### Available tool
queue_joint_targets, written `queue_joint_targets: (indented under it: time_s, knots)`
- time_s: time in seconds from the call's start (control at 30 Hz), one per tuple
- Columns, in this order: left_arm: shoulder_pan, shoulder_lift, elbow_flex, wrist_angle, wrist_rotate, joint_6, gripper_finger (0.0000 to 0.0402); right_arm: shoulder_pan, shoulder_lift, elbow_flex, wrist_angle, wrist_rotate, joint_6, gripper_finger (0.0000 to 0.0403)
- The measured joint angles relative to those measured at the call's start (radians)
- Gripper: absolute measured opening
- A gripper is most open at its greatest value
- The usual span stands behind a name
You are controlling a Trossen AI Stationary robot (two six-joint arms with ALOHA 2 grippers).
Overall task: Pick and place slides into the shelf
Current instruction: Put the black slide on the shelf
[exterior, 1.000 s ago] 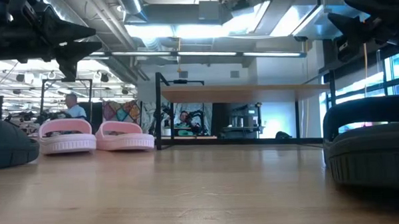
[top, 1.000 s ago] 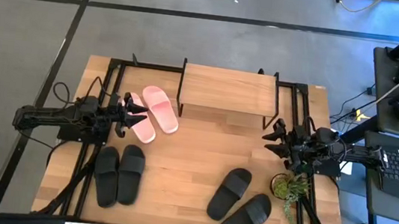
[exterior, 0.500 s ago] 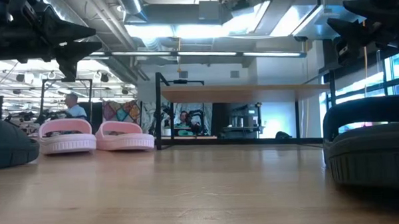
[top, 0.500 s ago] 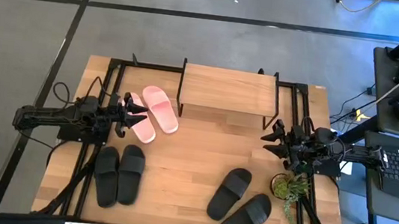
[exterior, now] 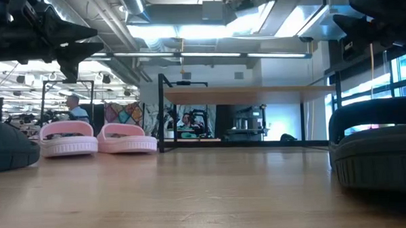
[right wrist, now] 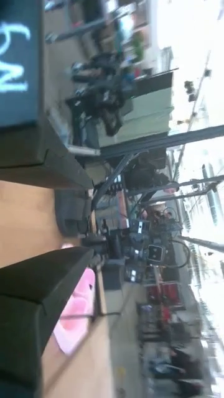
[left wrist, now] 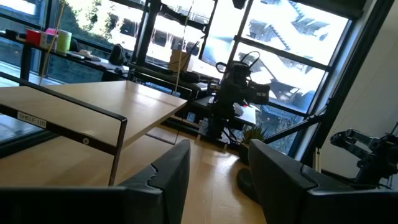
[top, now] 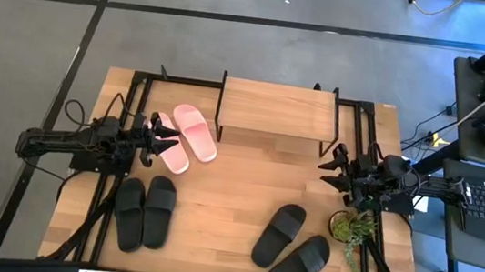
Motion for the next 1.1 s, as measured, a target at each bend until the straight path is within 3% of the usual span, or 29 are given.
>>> queue_joint_targets:
  time_s: [0.27, 0.5, 0.8, 1.1]
  knots:
    - [0.000, 0.000, 0.000, 0.000, 0.000, 0.000, 0.0156, 0.000, 0.004, 0.017, -0.029, 0.124, -0.123, 0.0161]
    - [0.000, 0.000, 0.000, 0.000, 0.000, 0.001, 0.0156, 0.000, 0.138, 0.232, -0.253, 0.232, -0.173, 0.0161]
    - [0.000, 0.000, 0.002, 0.052, -0.003, 0.052, 0.0156, 0.000, 0.567, 0.626, -0.576, 0.333, -0.187, 0.0161]
    - [0.000, 0.000, 0.002, 0.052, -0.003, 0.052, 0.0156, 0.069, 1.044, 1.004, -1.013, 0.335, 0.049, 0.0161]
